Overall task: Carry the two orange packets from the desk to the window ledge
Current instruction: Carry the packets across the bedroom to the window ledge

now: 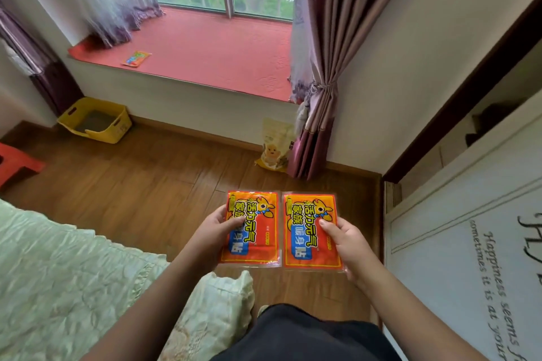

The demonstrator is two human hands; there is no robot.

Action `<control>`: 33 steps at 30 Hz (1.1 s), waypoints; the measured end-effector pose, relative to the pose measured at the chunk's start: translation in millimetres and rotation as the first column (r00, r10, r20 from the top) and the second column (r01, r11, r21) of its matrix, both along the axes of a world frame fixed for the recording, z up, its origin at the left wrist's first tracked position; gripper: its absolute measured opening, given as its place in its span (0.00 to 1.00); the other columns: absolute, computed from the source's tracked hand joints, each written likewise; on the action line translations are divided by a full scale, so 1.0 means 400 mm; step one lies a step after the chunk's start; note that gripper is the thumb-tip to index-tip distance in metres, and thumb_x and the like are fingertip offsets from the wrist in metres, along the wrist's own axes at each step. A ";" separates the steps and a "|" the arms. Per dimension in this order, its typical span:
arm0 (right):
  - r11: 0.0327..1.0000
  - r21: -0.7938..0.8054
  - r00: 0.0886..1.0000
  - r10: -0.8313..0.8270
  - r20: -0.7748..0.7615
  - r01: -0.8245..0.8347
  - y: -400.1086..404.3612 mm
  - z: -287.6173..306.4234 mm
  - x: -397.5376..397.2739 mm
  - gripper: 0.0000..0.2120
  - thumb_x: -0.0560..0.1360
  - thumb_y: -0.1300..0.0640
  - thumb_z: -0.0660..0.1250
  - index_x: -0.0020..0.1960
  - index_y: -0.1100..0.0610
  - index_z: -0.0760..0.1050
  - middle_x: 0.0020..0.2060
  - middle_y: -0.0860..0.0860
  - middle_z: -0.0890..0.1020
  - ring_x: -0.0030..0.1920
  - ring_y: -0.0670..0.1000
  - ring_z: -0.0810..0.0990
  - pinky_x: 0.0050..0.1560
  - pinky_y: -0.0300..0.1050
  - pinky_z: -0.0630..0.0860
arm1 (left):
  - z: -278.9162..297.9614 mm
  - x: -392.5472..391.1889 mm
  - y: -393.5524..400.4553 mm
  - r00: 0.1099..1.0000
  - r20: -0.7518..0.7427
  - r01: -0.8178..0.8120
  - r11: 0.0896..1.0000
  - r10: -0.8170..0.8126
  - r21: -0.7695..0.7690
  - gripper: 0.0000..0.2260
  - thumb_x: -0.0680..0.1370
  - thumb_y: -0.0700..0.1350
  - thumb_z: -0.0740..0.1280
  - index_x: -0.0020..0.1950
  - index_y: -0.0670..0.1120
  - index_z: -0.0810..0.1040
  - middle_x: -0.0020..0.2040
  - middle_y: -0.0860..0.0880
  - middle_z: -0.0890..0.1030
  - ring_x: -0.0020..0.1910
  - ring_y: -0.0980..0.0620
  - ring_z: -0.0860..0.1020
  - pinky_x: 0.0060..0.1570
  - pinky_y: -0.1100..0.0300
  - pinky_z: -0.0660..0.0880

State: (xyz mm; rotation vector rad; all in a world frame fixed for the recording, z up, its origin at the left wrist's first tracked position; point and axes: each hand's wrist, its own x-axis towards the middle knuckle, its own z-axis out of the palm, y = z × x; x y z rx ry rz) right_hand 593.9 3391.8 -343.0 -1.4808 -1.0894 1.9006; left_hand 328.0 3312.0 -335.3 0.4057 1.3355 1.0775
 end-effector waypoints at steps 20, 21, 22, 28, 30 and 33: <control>0.970 -0.056 0.961 0.227 -0.157 -0.239 0.658 -0.013 -0.322 0.09 0.79 0.58 0.66 0.57 0.59 0.79 0.48 0.59 0.88 0.46 0.59 0.88 0.42 0.53 0.85 | 0.010 -0.236 0.470 0.961 -0.038 -0.274 0.962 0.273 0.005 0.12 0.78 0.39 0.69 0.60 0.43 0.75 0.53 0.39 0.86 0.49 0.40 0.86 0.40 0.50 0.83; 0.965 -0.061 0.955 0.243 -0.168 -0.257 0.696 -0.012 -0.334 0.09 0.79 0.58 0.66 0.57 0.59 0.79 0.48 0.59 0.88 0.45 0.58 0.88 0.39 0.52 0.85 | 0.006 -0.244 0.495 0.953 -0.041 -0.300 0.954 0.300 0.004 0.12 0.78 0.40 0.69 0.61 0.43 0.75 0.53 0.38 0.86 0.49 0.40 0.86 0.41 0.49 0.83; 0.958 -0.065 0.949 0.263 -0.176 -0.278 0.732 -0.011 -0.344 0.09 0.79 0.58 0.66 0.57 0.59 0.79 0.48 0.60 0.88 0.44 0.58 0.88 0.37 0.50 0.85 | 0.002 -0.252 0.517 0.943 -0.044 -0.329 0.944 0.329 0.003 0.12 0.77 0.40 0.69 0.61 0.43 0.76 0.53 0.38 0.86 0.49 0.40 0.86 0.41 0.49 0.83; 0.918 -0.061 0.907 0.374 -0.195 -0.392 0.910 0.004 -0.440 0.09 0.79 0.58 0.66 0.57 0.58 0.79 0.47 0.59 0.88 0.44 0.57 0.88 0.39 0.51 0.85 | -0.006 -0.292 0.627 0.893 -0.075 -0.446 0.895 0.444 0.001 0.11 0.78 0.38 0.68 0.61 0.43 0.75 0.52 0.39 0.86 0.47 0.42 0.86 0.40 0.49 0.83; 0.903 -0.067 0.893 0.404 -0.199 -0.423 0.952 0.009 -0.487 0.08 0.79 0.58 0.66 0.57 0.58 0.79 0.48 0.59 0.88 0.44 0.57 0.88 0.41 0.53 0.85 | -0.002 -0.313 0.650 0.872 -0.083 -0.484 0.875 0.483 0.008 0.10 0.79 0.37 0.67 0.60 0.43 0.75 0.51 0.40 0.87 0.45 0.43 0.86 0.40 0.50 0.83; 0.884 -0.066 0.874 0.443 -0.199 -0.463 1.006 0.014 -0.567 0.07 0.79 0.58 0.66 0.55 0.58 0.79 0.44 0.56 0.89 0.40 0.55 0.88 0.36 0.49 0.85 | 0.002 -0.357 0.671 0.836 -0.100 -0.542 0.840 0.540 0.003 0.09 0.79 0.36 0.66 0.59 0.43 0.76 0.48 0.41 0.88 0.43 0.45 0.87 0.38 0.52 0.83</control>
